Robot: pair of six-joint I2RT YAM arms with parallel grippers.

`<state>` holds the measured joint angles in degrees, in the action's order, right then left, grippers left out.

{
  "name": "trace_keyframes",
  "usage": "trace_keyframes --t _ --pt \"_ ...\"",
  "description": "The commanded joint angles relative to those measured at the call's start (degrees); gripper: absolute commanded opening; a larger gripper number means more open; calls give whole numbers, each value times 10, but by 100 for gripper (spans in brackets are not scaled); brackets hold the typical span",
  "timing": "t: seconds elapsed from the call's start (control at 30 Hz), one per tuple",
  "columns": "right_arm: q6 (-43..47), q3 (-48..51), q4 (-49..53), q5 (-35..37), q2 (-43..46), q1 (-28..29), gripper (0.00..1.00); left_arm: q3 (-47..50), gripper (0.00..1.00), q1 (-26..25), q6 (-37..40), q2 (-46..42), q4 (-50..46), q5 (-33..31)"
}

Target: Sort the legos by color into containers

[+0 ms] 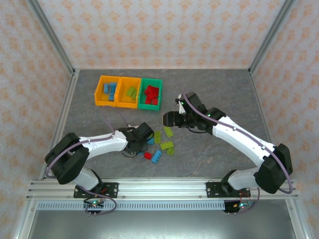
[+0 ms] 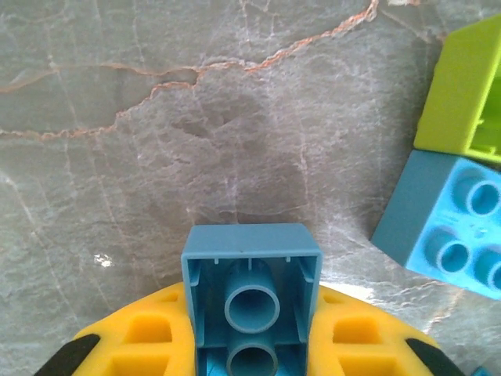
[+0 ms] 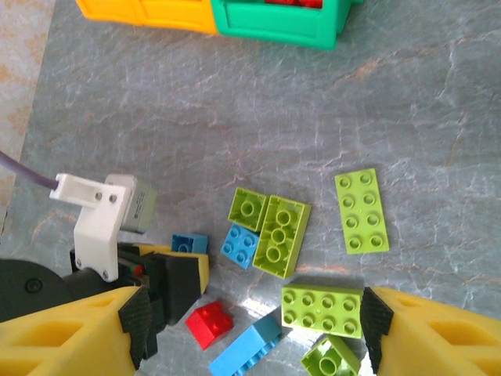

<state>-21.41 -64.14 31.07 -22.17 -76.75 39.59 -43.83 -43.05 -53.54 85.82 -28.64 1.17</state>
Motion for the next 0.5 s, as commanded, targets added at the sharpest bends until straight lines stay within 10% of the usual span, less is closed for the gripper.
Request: trace_keyframes --t 0.0,0.23,0.47 --pt "7 1 32 -41 4 11 73 -10 18 20 11 -54 -8 -33" --pt "2 5 21 -37 6 21 73 -113 17 210 146 -112 -35 -72" --pt "-11 11 19 -21 13 22 73 -309 14 398 209 71 8 -40"
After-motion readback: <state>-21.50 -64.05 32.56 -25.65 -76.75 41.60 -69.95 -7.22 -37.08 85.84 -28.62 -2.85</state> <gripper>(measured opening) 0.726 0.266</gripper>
